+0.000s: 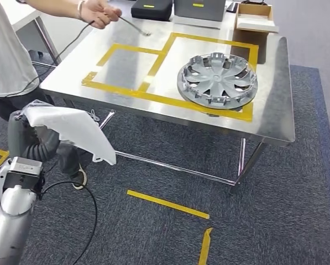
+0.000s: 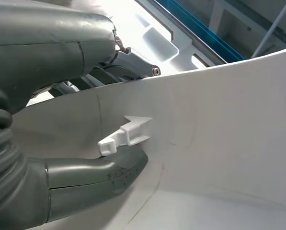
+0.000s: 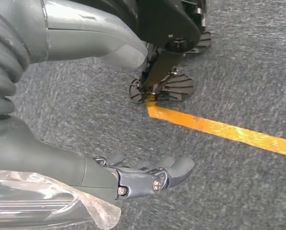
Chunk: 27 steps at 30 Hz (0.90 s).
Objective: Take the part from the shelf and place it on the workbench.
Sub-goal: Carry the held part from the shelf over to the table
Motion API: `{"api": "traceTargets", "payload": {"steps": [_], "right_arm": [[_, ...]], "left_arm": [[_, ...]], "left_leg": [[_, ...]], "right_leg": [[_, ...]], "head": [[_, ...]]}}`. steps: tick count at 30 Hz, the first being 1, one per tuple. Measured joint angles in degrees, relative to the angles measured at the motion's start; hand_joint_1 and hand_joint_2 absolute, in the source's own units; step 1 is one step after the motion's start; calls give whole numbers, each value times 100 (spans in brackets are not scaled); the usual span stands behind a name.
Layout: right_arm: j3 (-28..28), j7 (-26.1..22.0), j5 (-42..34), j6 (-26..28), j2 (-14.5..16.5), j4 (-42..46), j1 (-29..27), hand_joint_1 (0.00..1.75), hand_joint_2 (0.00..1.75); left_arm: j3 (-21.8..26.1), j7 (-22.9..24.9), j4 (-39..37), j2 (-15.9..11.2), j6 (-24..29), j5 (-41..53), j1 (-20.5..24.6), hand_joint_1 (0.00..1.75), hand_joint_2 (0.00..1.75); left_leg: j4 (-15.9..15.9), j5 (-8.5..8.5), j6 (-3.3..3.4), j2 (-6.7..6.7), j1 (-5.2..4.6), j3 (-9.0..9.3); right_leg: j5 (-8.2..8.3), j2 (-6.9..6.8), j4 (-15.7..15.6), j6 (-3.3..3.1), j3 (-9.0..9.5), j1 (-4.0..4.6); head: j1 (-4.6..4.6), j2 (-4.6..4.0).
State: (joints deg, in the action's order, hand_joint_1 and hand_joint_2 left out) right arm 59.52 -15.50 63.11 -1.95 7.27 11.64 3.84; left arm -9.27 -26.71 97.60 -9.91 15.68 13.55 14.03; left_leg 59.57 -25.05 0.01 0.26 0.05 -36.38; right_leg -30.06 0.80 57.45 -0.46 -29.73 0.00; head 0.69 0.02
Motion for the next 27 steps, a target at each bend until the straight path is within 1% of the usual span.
{"api": "traceTargets", "payload": {"steps": [1,2,4,5,6,7,8,9,10,11,12,13,14,15,16,17,19,20,21,22,23,24,25,26,27], "right_arm": [[0,-3,1,0,1,-1,1,0,175],[0,-7,1,0,1,0,4,0,175],[0,-11,1,0,-4,4,8,0,175],[-1,-13,1,0,-7,6,12,0,175],[-1,-14,2,0,-10,8,16,0,175],[-1,-15,2,0,-10,8,16,0,175],[-1,-15,3,-1,-10,8,12,0,175],[-1,-15,4,-2,-9,8,4,0,175],[-1,-15,6,-4,-9,7,-4,0,175],[-1,-16,6,-5,-8,7,-9,0,175],[-1,-19,7,-5,-9,7,-10,0,175],[-1,-22,5,-5,-9,7,-10,0,175],[0,-27,4,-5,-10,7,-6,0,175],[0,-32,3,-5,-10,7,-1,0,175],[0,-36,2,-6,-10,7,0,0,175],[0,-40,2,-7,-10,7,1,0,175],[0,-53,1,-7,-9,7,-2,0,175],[0,-58,1,-7,-9,7,-1,0,175],[0,-62,1,-7,-9,7,3,0,175],[0,-65,1,-7,-9,7,6,0,175],[0,-65,1,-7,-9,7,8,0,175],[0,-65,1,-7,-10,7,6,0,175],[0,-65,1,-7,-9,7,0,0,175],[0,-65,1,-7,-9,7,-5,0,175],[0,-66,1,-7,-9,7,-8,0,175]], "left_arm": [[1,0,-1,1,10,1,-1,175,175],[2,0,-1,1,20,1,-1,175,175],[3,-1,1,3,32,1,-2,175,175],[3,-2,1,4,34,1,2,175,175],[3,-2,2,5,36,1,4,175,175],[2,-2,2,5,36,1,5,175,175],[1,-2,2,6,36,2,1,175,175],[-1,-2,2,7,36,2,-7,175,175],[-2,-2,2,8,36,3,-14,175,175],[-3,-2,2,9,35,4,-20,175,175],[-4,-2,2,9,35,5,-22,175,175],[-4,-2,2,10,34,7,-21,175,175],[-4,-2,2,10,33,8,-17,175,175],[-4,-2,1,10,32,9,-14,175,175],[-4,-2,1,10,30,9,-13,175,175],[-5,-1,0,13,28,9,-11,175,175],[-4,-1,4,13,26,14,-13,175,175],[-4,-2,7,11,26,16,-8,175,175],[-3,-3,9,8,26,17,-5,175,175],[-2,-3,10,7,27,17,-6,175,175],[-2,-4,10,6,26,17,-15,175,175],[-3,-4,10,5,26,17,-31,175,175],[-3,-4,10,5,26,18,-48,175,175],[-3,-4,10,4,25,18,-60,175,175],[-3,-4,10,4,25,18,-66,175,175]], "left_leg": [[-79,0,23,-4,-17,20],[-93,-42,44,-11,-29,30],[-150,-2,97,-22,-5,99],[-180,-9,125,-22,10,140],[-202,-21,152,-19,24,180],[-206,-46,175,-15,23,204],[-205,-75,190,-13,22,225],[-205,-108,197,-16,20,252],[-204,-143,197,-21,19,289],[-203,-184,192,-27,18,340],[-203,-231,183,-31,18,405],[-204,-279,170,-33,18,463],[-197,-325,147,-35,8,506],[-193,-359,125,-37,2,528],[-191,-382,100,-38,-2,531],[-194,-396,73,-40,-4,534],[-184,-443,8,-40,4,559],[-81,-503,-29,-40,9,533],[149,-610,-65,-40,14,438],[487,-742,-94,-40,28,274],[910,-888,-119,-40,41,40],[1280,-983,-141,-40,55,-187],[1483,-967,-157,-40,67,-347],[1484,-836,-168,-40,79,-416],[1235,-590,-174,-39,89,-362]], "right_leg": [[-31,2,-4,36,-16,1],[-59,3,-16,77,-7,3],[-134,-10,-5,148,-3,6],[-215,-16,115,177,-43,6],[-346,-22,370,204,-168,1],[-504,-27,741,225,-376,-6],[-648,-29,1158,243,-638,-13],[-713,-31,1490,258,-877,-18],[-658,-32,1635,267,-1032,-19],[-473,-33,1543,267,-1072,-19],[-190,-34,1223,257,-991,-18],[94,-39,810,235,-852,-13],[293,-45,437,206,-694,-3],[394,-50,184,173,-580,8],[400,-54,73,141,-521,21],[367,-52,51,110,-492,33],[344,-45,4,50,-444,16],[331,-44,-24,16,-397,1],[315,-45,-51,-16,-341,-17],[289,-46,-62,-41,-294,-23],[254,-47,-63,-60,-251,-25],[218,-46,-63,-64,-208,-26],[179,-42,-63,-61,-160,-28],[137,-37,-62,-52,-104,-32],[93,-32,-61,-35,-39,-40]], "head": [[-2,0],[-3,0],[2,0],[11,0],[19,0],[26,0],[29,0],[28,0],[28,0],[30,0],[30,0],[30,0],[28,0],[25,0],[22,0],[20,0],[17,0],[3,0],[-9,0],[-21,0],[-30,0],[-27,0],[-27,0],[-27,0],[-27,0]]}}
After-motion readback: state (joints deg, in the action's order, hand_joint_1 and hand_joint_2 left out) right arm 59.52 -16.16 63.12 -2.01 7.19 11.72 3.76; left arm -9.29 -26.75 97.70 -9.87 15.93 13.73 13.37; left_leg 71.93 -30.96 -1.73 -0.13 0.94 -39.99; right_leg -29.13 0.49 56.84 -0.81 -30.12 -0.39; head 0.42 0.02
